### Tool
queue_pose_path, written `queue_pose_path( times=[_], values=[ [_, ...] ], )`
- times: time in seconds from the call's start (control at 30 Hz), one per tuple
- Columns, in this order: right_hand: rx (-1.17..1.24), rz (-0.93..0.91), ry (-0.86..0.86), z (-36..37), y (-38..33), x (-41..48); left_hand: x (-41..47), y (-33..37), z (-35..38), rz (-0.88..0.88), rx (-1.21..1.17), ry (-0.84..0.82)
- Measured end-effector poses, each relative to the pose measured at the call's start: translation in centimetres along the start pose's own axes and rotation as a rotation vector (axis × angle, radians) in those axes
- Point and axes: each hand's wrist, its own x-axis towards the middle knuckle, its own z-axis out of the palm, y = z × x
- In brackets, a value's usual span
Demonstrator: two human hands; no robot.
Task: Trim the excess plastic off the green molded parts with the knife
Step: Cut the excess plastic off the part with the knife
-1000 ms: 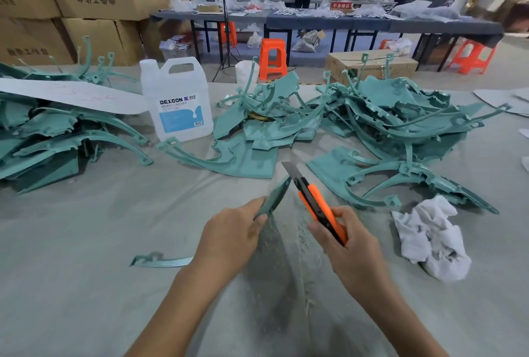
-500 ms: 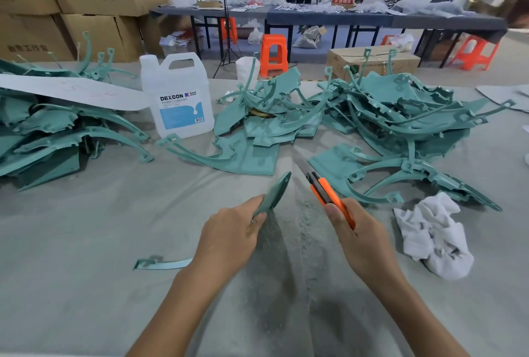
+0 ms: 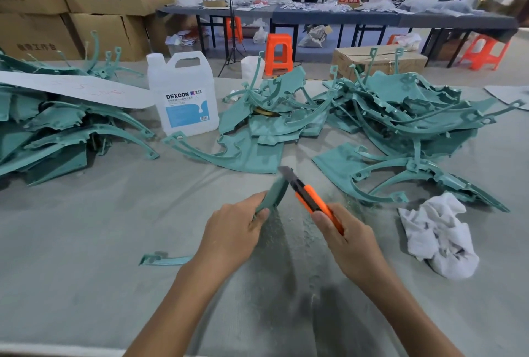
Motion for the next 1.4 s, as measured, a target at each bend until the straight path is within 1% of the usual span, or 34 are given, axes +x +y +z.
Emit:
queue_pose_path(
  times=[0.07,0.1,0.17,0.23,0.33,0.43,0.47,0.53,0.63,0.73,0.77,0.87,0.9,0.97,1.07,1.17,1.33,1.4],
  values=[
    [-0.006,0.09,0.049,-0.1,0.2,0.6,0.0,0.0,-0.2,-0.021,-0.019,0.003],
    [0.061,0.146,0.072,-0.2,0.2,0.8,-0.1,0.0,-0.3,-0.03,-0.033,0.004],
    [0.349,0.227,0.1,-0.1,-0.2,0.6,-0.3,0.2,-0.5,-0.015,-0.05,0.016],
    [0.577,0.258,0.09,0.0,-1.2,0.4,-0.8,0.8,-0.7,0.065,-0.071,0.059],
    [0.802,0.326,-0.023,-0.4,-3.0,0.7,-1.6,1.9,-0.8,0.247,-0.022,0.193],
    [0.999,0.477,-0.179,-0.3,-4.0,0.8,-2.1,2.3,-0.7,0.355,0.068,0.341],
    [1.05,0.505,-0.209,-0.3,-4.4,0.7,-2.2,2.4,-0.7,0.364,0.103,0.349],
    [1.098,0.477,-0.234,0.0,-5.0,0.4,-2.7,2.6,-0.6,0.327,0.179,0.305],
    [1.078,0.354,-0.258,0.4,-6.0,-0.1,-3.2,3.1,-0.4,0.243,0.224,0.206],
    [1.019,0.257,-0.262,0.3,-7.1,-0.6,-3.1,3.0,-0.6,0.236,0.231,0.204],
    [0.99,0.218,-0.247,0.0,-7.3,-0.8,-3.0,3.0,-1.0,0.192,0.173,0.219],
    [0.797,0.082,-0.14,-0.5,-7.4,-2.0,-2.4,3.1,-2.6,-0.038,-0.077,0.275],
    [0.749,0.056,-0.109,-0.4,-7.4,-2.5,-2.2,3.1,-3.0,-0.073,-0.12,0.291],
    [0.687,0.016,-0.085,0.0,-7.4,-3.6,-1.8,3.2,-3.6,-0.092,-0.139,0.314],
    [0.561,-0.064,-0.126,0.8,-7.4,-5.0,-1.7,3.3,-4.0,-0.091,-0.097,0.345],
    [0.444,-0.096,-0.139,1.1,-7.4,-5.5,-1.8,3.7,-4.0,-0.118,-0.116,0.389],
    [0.353,-0.129,-0.124,1.0,-7.5,-5.1,-2.5,4.5,-4.4,-0.165,-0.19,0.327],
    [0.326,-0.156,-0.109,1.0,-7.7,-4.9,-2.7,4.4,-4.3,-0.183,-0.232,0.333]
  ],
)
